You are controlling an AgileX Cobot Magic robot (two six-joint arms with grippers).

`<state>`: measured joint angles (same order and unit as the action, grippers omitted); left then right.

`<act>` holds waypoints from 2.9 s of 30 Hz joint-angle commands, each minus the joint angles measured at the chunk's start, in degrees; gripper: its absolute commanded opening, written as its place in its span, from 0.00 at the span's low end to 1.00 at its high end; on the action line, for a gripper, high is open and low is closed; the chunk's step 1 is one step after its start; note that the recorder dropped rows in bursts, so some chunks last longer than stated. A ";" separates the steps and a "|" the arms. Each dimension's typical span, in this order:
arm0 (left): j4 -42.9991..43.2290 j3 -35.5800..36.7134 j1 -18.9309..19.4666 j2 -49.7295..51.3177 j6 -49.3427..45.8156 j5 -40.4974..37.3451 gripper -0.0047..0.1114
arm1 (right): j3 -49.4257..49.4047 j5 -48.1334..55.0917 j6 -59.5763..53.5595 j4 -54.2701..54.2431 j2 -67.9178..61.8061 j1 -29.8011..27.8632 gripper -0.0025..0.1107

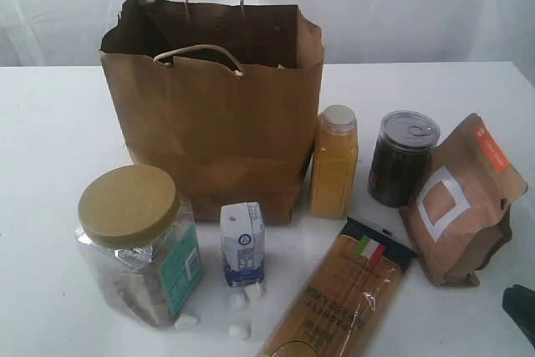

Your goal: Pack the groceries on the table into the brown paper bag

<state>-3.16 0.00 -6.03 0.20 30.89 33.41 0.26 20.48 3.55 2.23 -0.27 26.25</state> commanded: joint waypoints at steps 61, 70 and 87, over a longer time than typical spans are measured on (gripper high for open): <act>-25.78 -63.47 -10.74 65.52 -60.26 -84.06 0.81 | -0.26 -0.90 0.19 -0.09 0.27 0.10 0.02; -10.98 -63.37 -19.47 63.81 -42.95 -74.90 0.81 | -0.26 -0.90 0.19 -0.09 0.27 0.10 0.02; -8.69 -63.37 -25.07 71.85 -37.03 -75.75 0.95 | -0.26 -0.90 0.19 -0.09 0.27 0.10 0.02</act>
<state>-11.98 -63.11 -30.65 72.18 -6.70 -41.27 0.26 20.48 3.67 2.23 -0.27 26.25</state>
